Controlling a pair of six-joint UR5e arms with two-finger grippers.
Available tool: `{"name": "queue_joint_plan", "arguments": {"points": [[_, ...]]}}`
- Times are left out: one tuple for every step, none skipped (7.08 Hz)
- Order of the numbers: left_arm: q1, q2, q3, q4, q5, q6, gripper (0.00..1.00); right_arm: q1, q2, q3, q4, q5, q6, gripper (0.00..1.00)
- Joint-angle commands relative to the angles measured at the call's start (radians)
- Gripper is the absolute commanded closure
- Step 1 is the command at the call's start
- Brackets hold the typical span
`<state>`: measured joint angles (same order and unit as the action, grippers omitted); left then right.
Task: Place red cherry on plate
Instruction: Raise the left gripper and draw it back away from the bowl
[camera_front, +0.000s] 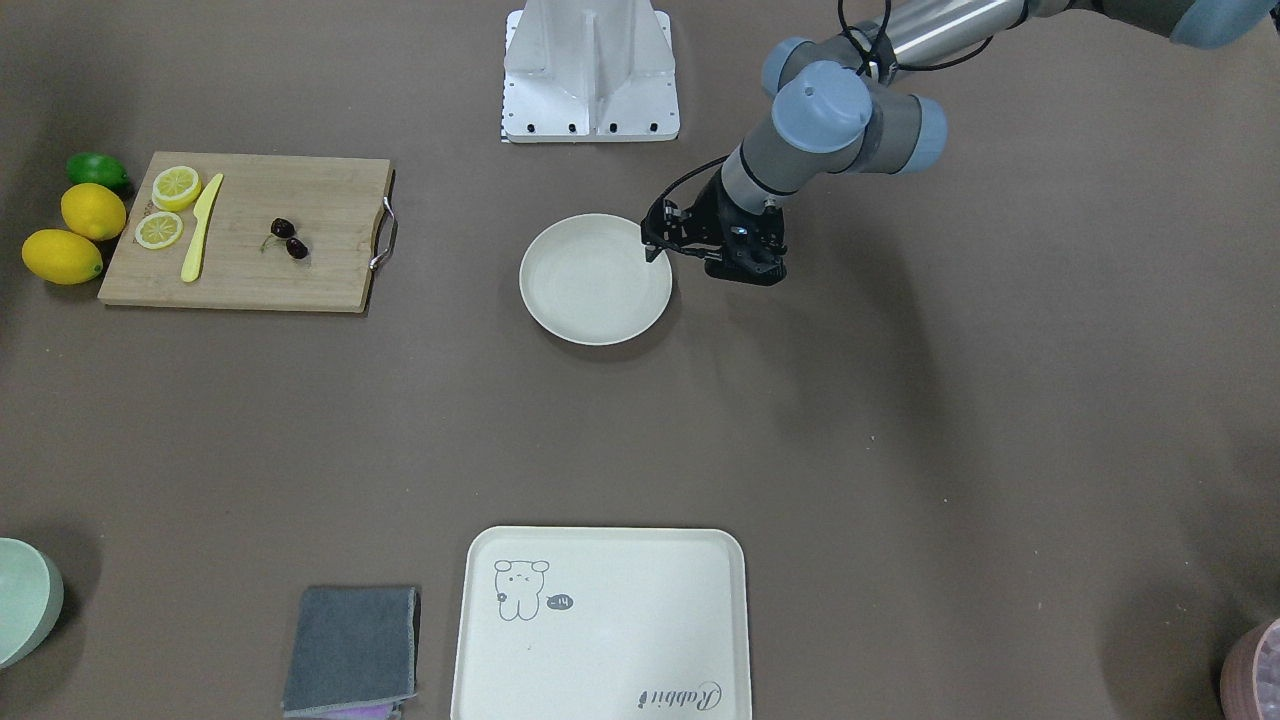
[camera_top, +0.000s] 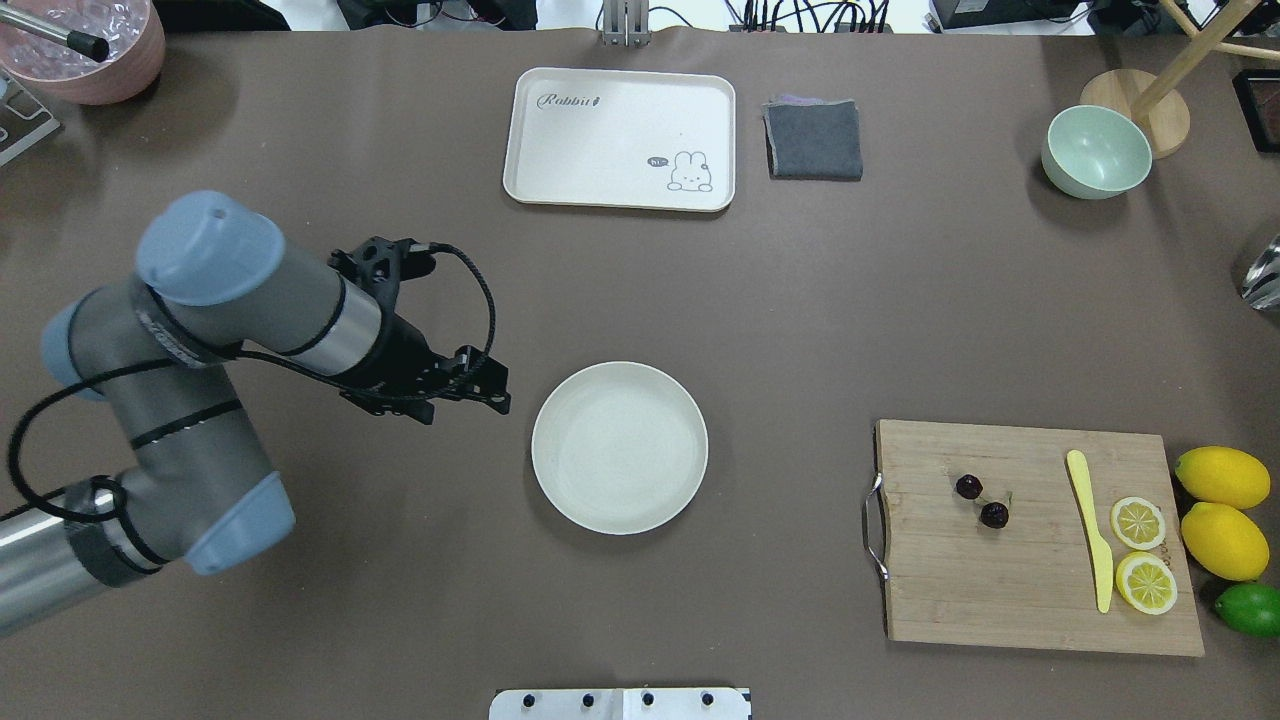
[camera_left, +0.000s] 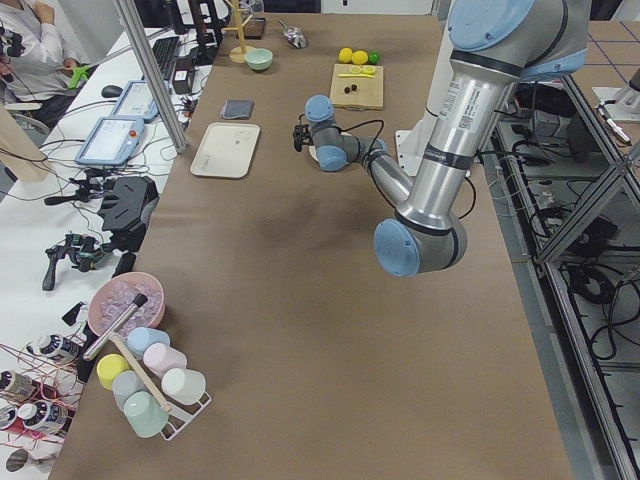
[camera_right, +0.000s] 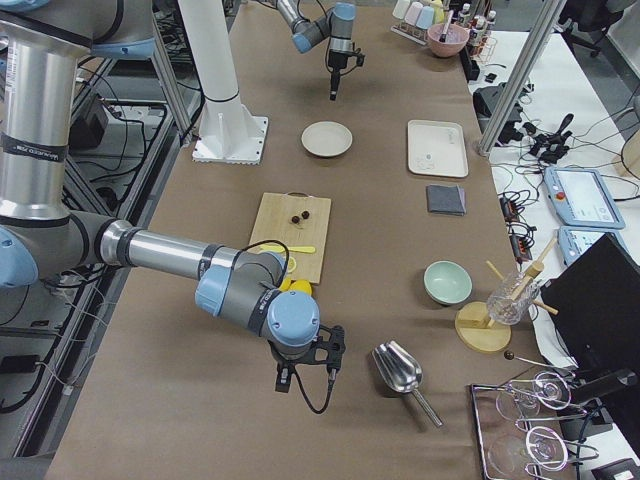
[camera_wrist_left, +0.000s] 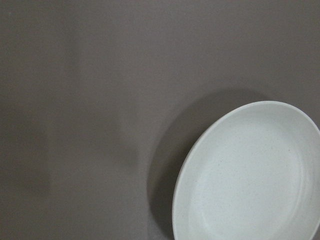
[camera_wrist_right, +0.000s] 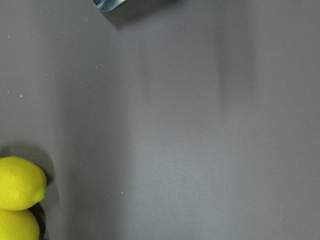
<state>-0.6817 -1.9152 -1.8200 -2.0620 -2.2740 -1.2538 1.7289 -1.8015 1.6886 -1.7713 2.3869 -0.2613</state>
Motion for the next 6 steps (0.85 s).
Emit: {"name": "queue_joint_plan", "arguments": {"points": [[-0.225, 0.262, -0.146, -0.007, -0.149, 0.222, 0.02, -0.002, 0.005, 0.009, 0.0, 0.026, -0.015, 0.0], [-0.28, 0.345, -0.137, -0.012, -0.154, 0.338, 0.02, -0.008, 0.004, 0.013, 0.004, 0.024, -0.021, 0.0], [-0.4, 0.437, -0.127, -0.041, -0.189, 0.464, 0.03, -0.008, -0.001, 0.061, 0.003, 0.023, -0.024, 0.0], [-0.497, 0.439, -0.057, -0.04, -0.253, 0.567, 0.03, -0.008, -0.001, 0.074, 0.009, 0.024, -0.018, 0.0], [-0.557, 0.447, -0.003, -0.038, -0.265, 0.676, 0.03, -0.008, -0.001, 0.104, 0.009, 0.017, -0.016, 0.0], [-0.582, 0.449, 0.019, -0.032, -0.271, 0.683, 0.03, -0.008, -0.002, 0.124, 0.009, 0.011, -0.016, 0.0]]}}
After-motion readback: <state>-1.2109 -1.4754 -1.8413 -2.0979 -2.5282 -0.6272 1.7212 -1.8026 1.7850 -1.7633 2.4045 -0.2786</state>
